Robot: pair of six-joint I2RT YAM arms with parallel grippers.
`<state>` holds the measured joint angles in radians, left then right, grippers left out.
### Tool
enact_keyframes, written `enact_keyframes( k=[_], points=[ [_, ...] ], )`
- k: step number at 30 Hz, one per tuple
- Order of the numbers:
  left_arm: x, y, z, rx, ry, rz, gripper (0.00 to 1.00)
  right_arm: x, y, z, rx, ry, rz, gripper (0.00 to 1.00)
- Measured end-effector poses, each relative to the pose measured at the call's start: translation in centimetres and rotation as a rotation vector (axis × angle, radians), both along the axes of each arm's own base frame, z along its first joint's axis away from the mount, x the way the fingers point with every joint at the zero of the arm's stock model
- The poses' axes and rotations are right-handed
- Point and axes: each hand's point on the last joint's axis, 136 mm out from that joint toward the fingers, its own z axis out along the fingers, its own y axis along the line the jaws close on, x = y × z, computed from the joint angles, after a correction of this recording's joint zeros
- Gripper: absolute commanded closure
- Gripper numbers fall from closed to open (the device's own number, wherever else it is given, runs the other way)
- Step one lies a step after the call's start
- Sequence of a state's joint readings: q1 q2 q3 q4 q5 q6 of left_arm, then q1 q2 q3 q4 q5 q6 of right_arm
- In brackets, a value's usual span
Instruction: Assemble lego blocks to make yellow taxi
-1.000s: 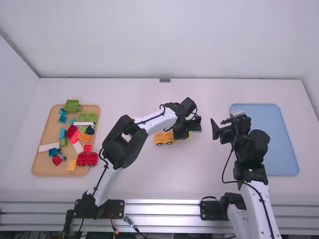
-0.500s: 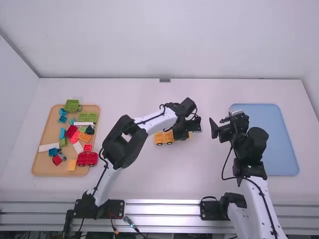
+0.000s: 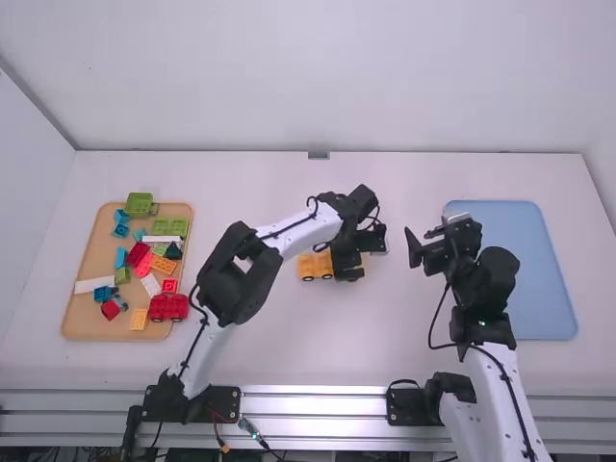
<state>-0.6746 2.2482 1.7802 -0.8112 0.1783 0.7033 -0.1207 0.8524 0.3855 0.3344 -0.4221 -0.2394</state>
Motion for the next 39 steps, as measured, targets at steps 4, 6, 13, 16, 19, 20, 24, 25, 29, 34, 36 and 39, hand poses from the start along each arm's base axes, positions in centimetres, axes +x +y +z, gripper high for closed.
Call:
enact_keyframes(
  k=[4,6,13,16,19,20,24,25,29,34,36,39],
  points=[
    [0.9,1.5,2.0,-0.007,0.005,0.018,0.01,0.4,0.0,0.6,-0.021,-0.036,0.006,0.01],
    [0.5,2.9,3.3,-0.017,0.034,-0.004,0.00,0.9,0.2,0.6,-0.023,-0.052,0.024,0.01],
    [1.2,5.5,7.1,-0.135,0.004,-0.061,0.01,2.3,2.8,-0.2,-0.006,-0.103,0.213,0.01],
    [0.7,6.7,7.0,-0.173,0.023,-0.081,0.01,2.3,4.3,-1.8,0.016,-0.073,0.323,0.01],
    [-0.2,7.5,6.6,-0.226,0.053,-0.129,0.01,2.9,5.5,-3.0,0.058,-0.018,0.423,0.01],
    [-0.8,8.0,6.4,-0.260,0.071,-0.149,0.01,3.3,5.9,-3.1,0.078,-0.001,0.462,0.01],
    [-1.6,9.7,6.9,-0.419,0.062,-0.206,0.01,5.2,7.2,-2.4,0.140,0.043,0.617,0.01],
    [-1.7,10.1,7.1,-0.455,0.054,-0.211,0.01,5.6,7.4,-2.5,0.155,0.058,0.645,0.01],
    [-1.7,12.0,7.5,-0.580,0.022,-0.195,0.01,6.8,7.6,-4.0,0.197,0.124,0.688,0.01],
    [-1.6,13.1,6.0,-0.689,-0.026,-0.177,0.01,8.1,7.2,-7.2,0.212,0.197,0.652,0.01],
    [-1.7,12.7,4.8,-0.718,-0.079,-0.212,0.01,8.4,7.0,-8.1,0.213,0.210,0.639,0.01],
    [-2.4,12.2,3.4,-0.747,-0.123,-0.248,0.01,7.9,7.2,-8.5,0.211,0.222,0.660,0.01]
  ],
)
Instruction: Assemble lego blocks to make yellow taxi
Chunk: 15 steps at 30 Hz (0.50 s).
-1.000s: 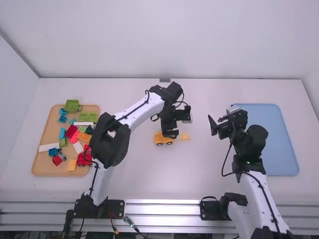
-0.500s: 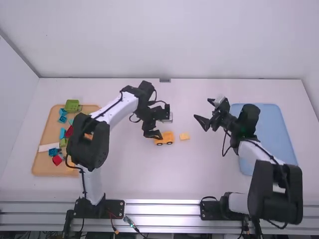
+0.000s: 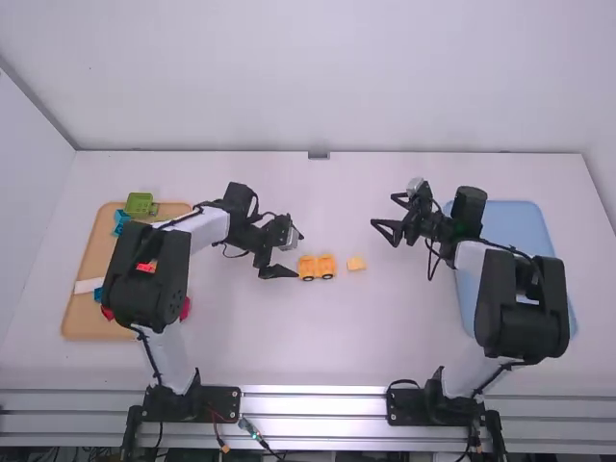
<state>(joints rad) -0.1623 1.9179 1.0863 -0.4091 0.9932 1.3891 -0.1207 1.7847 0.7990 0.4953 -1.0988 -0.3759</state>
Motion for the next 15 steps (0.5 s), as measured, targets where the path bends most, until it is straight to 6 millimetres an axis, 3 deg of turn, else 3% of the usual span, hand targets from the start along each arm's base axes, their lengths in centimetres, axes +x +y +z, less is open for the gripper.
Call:
enact_keyframes(
  k=[8,10,15],
  points=[
    [-2.3,-0.6,-1.5,-0.118,-0.021,-0.013,0.01,-3.4,1.3,-3.2,-0.146,-0.089,0.163,0.01],
    [-1.8,-0.7,-1.4,-0.130,-0.023,0.007,0.01,-4.1,1.4,-3.7,-0.165,-0.089,0.187,0.01],
    [1.9,-0.9,-0.8,-0.129,0.047,0.195,0.01,-6.3,1.8,-4.6,-0.202,-0.119,0.281,0.01]
  ],
)
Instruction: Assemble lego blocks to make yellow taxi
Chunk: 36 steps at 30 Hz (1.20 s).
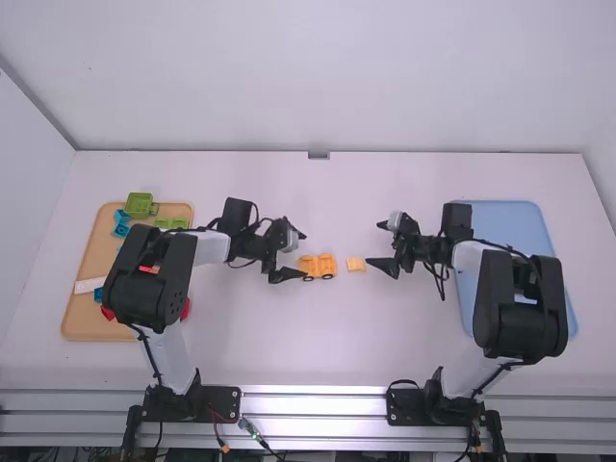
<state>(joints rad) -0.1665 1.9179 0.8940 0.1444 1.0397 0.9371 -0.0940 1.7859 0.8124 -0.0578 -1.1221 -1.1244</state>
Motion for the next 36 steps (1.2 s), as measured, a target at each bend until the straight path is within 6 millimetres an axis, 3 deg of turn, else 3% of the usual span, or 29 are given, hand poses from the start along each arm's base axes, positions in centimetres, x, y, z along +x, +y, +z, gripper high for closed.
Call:
enact_keyframes(
  k=[4,12,22,29,36],
  points=[
    [0.8,0.2,-0.2,0.000,0.125,0.100,0.01,-0.5,1.0,-0.7,-0.048,-0.036,0.084,0.01],
    [0.4,0.3,-0.5,-0.004,0.209,0.126,0.01,-2.0,3.9,-4.9,-0.189,0.020,0.278,0.01],
    [-1.1,0.0,-0.5,-0.039,0.244,0.084,0.01,-1.0,3.1,-6.7,-0.254,0.018,0.357,0.01],
    [-3.3,-1.2,-2.2,-0.018,0.080,0.011,0.00,-0.2,2.4,-6.9,-0.273,-0.002,0.334,0.01],
    [-2.2,-1.8,-3.0,0.034,0.027,0.094,0.01,-0.4,2.6,-7.6,-0.320,-0.003,0.355,0.01]
  ],
)
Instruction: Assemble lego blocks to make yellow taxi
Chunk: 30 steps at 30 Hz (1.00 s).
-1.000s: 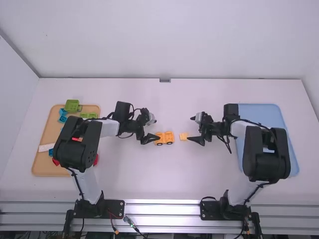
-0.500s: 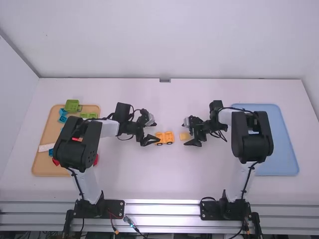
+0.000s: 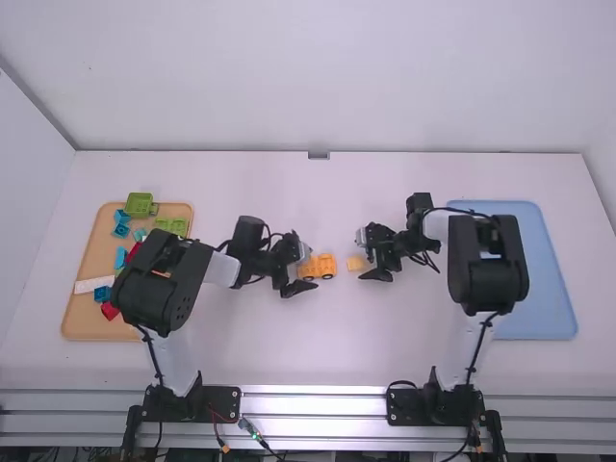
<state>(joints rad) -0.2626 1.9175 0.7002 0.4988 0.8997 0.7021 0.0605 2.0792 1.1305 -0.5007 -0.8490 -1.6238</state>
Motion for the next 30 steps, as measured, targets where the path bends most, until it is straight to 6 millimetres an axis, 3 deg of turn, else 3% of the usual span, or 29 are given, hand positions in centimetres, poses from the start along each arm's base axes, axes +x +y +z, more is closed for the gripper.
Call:
enact_keyframes(
  k=[8,12,18,19,21,30],
  points=[
    [0.6,0.8,-1.0,0.059,-0.003,0.045,0.01,-0.3,0.4,-1.7,0.031,0.037,0.000,0.00],
    [0.4,1.0,-1.4,0.079,0.003,0.045,0.01,-0.4,0.0,-2.1,0.060,0.066,-0.019,0.19],
    [0.4,1.0,-1.4,0.083,0.002,0.047,0.01,0.0,-0.4,-1.6,0.098,0.064,-0.043,0.34],
    [0.5,1.1,-1.4,0.084,0.001,0.048,0.01,0.0,-0.3,-1.6,0.100,0.063,-0.042,0.44],
    [0.5,1.1,-1.5,0.084,0.002,0.048,0.01,-0.1,-0.2,-1.6,0.101,0.066,-0.040,0.53],
    [0.4,1.1,-1.5,0.085,0.004,0.047,0.01,-0.7,0.9,-1.7,0.090,0.073,-0.003,0.73]
  ],
)
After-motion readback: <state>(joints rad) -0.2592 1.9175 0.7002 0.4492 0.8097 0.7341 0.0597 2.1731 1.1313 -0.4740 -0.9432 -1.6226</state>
